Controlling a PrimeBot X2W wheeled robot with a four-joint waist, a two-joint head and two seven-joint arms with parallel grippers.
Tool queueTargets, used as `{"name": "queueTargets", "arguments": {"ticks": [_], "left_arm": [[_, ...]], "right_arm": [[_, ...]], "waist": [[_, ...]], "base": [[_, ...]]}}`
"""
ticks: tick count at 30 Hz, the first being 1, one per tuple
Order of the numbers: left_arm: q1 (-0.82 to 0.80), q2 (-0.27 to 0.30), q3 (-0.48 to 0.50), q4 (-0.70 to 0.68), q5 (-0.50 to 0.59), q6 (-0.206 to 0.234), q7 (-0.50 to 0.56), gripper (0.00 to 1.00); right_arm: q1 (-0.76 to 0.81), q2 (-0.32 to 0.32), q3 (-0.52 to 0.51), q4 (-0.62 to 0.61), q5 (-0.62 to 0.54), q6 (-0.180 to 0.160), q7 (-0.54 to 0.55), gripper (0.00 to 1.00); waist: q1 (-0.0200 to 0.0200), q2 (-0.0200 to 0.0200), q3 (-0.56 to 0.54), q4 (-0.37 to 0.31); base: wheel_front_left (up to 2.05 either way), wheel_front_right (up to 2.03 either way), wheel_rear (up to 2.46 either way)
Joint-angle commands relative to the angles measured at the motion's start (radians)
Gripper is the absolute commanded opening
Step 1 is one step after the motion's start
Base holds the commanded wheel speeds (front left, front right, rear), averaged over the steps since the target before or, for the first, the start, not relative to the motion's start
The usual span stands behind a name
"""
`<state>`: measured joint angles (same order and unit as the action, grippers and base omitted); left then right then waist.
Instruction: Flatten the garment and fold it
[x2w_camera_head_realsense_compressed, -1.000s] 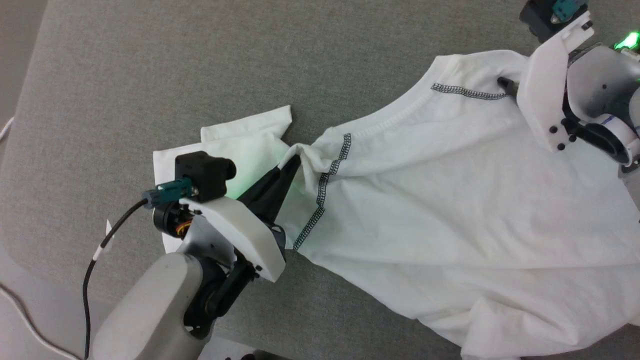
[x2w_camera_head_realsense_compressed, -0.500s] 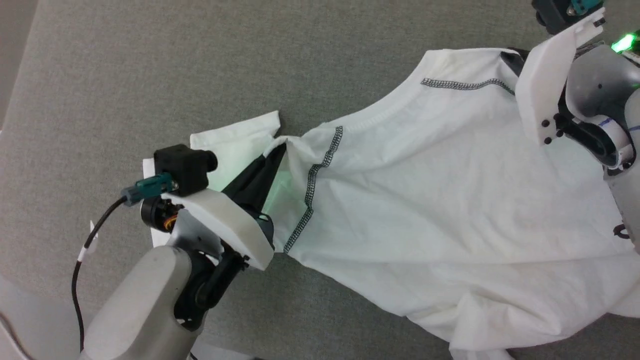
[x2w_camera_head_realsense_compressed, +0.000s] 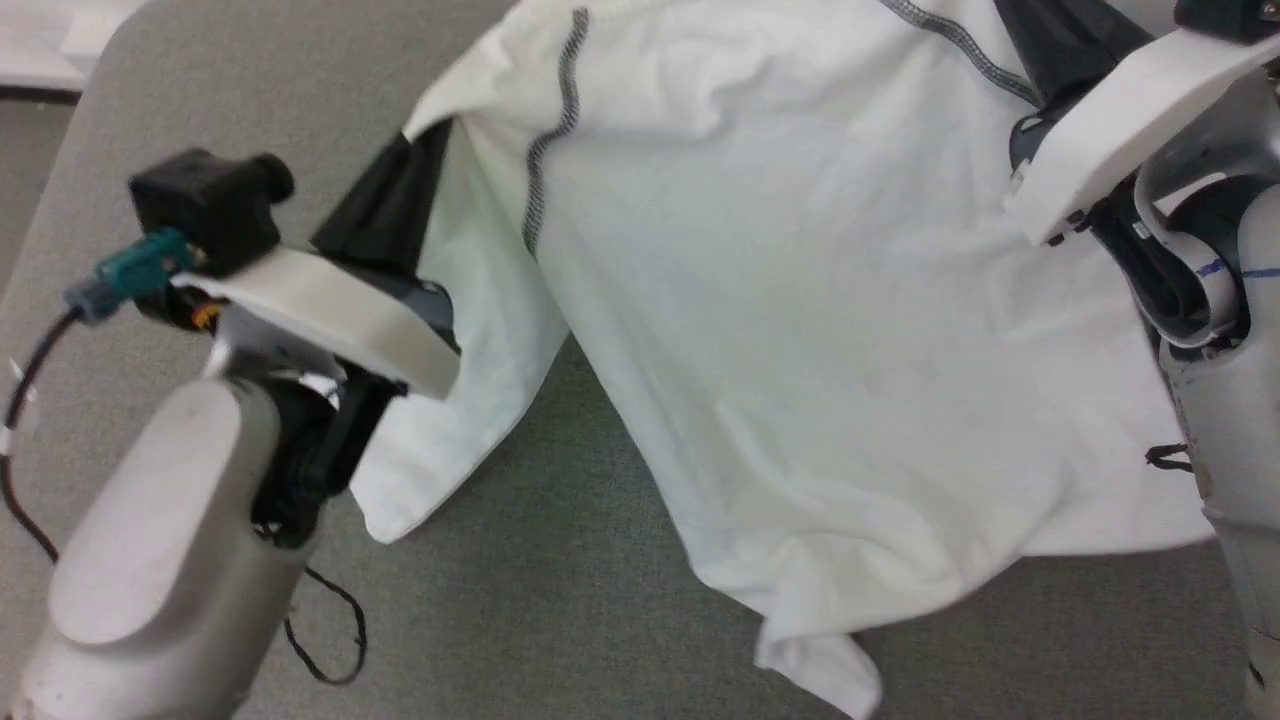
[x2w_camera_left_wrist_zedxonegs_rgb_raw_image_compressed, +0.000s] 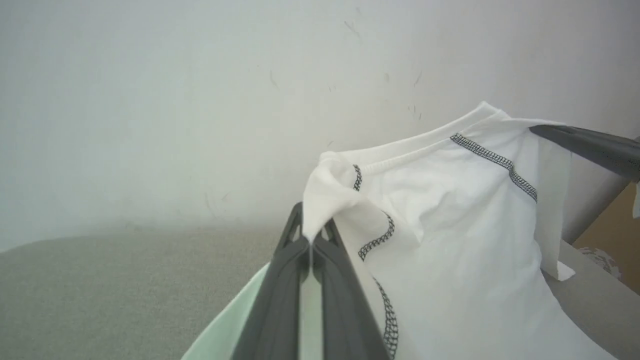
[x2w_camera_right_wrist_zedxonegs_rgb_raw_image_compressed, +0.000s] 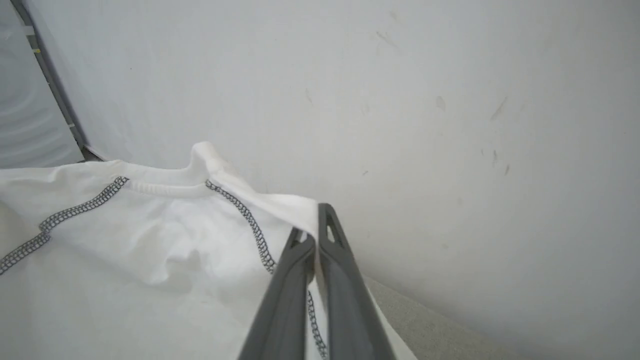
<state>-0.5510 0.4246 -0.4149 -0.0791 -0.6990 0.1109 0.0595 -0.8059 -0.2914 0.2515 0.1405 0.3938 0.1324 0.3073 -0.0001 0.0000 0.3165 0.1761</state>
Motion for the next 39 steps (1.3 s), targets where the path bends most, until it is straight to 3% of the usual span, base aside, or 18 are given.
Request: {"name": "queueTargets", "arguments": {"ticks": [1,10,23,32,39], "left_arm": [[-0.065,0.027,0.022,-0.01,0.025,0.005,0.002,0.0],[-0.315,0.091,0.043,-0.005,0.071,-0.01,0.107,0.0],[-0.584,0.127,0.025,0.072,0.038,-0.045,0.341,0.0],[-0.687,0.13,0.026,0.164,0.052,-0.049,0.36,0.0],[-0.953,0.089,0.056,0.304,0.156,-0.029,0.201,0.0]], "right_arm": [[-0.015,0.023,-0.016,-0.021,-0.02,-0.002,-0.037,0.0],[-0.135,0.068,-0.053,-0.055,-0.055,-0.002,-0.062,0.0],[-0.312,0.038,-0.064,-0.067,-0.033,-0.002,0.08,0.0],[-0.409,0.071,-0.09,0.024,-0.11,-0.002,0.151,0.0],[-0.676,0.085,-0.081,0.162,-0.288,-0.002,0.065,0.0]], "waist": [[0.0001,0.0,-0.128,-0.113],[0.0001,0.0,-0.216,-0.188],[0.0001,0.0,-0.209,-0.238],[0.0001,0.0,-0.016,-0.271],[0.0001,0.0,0.191,-0.268]], "base": [[0.0,0.0,0.0],[0.0,0.0,0.0],[0.0,0.0,0.0],[0.0,0.0,0.0],[0.0,0.0,0.0]]}}
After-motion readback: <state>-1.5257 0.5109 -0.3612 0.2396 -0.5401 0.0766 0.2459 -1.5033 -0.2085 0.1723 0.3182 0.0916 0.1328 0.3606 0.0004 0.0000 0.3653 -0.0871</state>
